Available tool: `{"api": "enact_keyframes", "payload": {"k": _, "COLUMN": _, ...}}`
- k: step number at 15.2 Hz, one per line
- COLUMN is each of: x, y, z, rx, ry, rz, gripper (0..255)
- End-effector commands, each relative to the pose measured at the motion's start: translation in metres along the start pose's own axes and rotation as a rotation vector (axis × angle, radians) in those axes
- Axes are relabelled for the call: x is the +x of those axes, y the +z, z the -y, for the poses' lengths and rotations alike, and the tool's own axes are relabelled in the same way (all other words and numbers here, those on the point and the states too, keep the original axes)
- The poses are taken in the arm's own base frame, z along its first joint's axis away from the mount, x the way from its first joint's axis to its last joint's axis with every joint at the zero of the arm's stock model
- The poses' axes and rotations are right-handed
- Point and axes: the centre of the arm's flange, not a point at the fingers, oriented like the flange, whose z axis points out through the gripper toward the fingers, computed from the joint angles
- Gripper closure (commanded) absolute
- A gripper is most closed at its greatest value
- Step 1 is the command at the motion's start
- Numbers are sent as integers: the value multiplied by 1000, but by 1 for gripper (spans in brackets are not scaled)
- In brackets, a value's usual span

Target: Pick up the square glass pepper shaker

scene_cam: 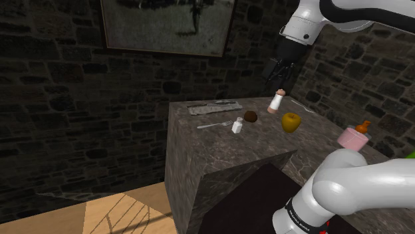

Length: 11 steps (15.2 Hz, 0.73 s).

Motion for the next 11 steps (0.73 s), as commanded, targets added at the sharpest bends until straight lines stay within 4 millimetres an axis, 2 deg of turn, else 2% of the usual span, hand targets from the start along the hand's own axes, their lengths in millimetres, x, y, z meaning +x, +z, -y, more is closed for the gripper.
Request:
{"api": "enact_keyframes", "payload": {"k": 1, "x": 0, "y": 0, "z": 0, "rx": 0, "ry": 0, "rz": 0, "gripper": 0}}
{"api": "enact_keyframes", "payload": {"k": 11, "x": 57, "y": 96, "z": -62, "rx": -52, "ry": -6, "rz": -7, "gripper": 0}}
